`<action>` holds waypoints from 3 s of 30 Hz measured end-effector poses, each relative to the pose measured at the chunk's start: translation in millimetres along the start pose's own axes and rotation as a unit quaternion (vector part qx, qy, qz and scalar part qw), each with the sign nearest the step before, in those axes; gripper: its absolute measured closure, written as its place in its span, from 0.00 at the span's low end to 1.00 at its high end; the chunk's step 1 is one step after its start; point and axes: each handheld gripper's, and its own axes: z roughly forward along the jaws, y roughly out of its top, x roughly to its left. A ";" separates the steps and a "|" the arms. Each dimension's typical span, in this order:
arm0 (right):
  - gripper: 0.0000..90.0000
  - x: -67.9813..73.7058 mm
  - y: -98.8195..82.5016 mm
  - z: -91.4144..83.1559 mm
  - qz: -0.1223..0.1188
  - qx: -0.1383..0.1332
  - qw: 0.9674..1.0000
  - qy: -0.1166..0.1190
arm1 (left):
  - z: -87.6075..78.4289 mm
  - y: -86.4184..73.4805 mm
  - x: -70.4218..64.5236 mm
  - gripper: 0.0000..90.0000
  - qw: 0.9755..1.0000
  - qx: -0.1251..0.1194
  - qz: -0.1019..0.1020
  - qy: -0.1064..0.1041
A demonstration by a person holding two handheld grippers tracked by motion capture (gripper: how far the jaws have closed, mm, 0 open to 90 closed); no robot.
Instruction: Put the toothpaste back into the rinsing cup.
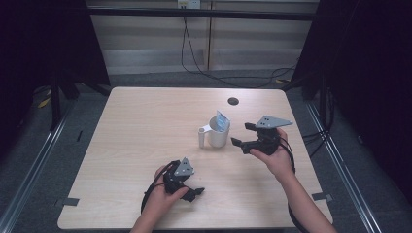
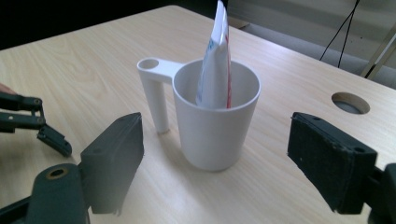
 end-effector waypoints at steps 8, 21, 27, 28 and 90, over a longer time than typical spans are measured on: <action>0.20 1.3 -13.7 -8.0 0.002 0.008 1.000 0.009 | 0.0 0.0 0.0 0.17 1.000 0.000 0.000 0.000; 0.20 6.9 -29.8 -17.9 -0.002 0.029 0.999 0.021 | 0.0 0.0 0.0 0.17 1.000 0.000 0.000 0.000; 0.20 9.4 -39.1 -22.2 -0.003 0.038 0.999 0.022 | 0.0 0.0 0.0 0.17 1.000 0.000 0.000 0.000; 0.20 9.7 -41.0 -22.7 -0.003 0.039 0.999 0.023 | 0.0 0.0 0.0 0.17 1.000 0.000 0.000 0.000; 0.18 9.0 -120.9 -58.9 -0.005 0.142 0.990 0.007 | 0.6 -0.3 -0.9 0.17 1.000 -0.006 -0.006 0.000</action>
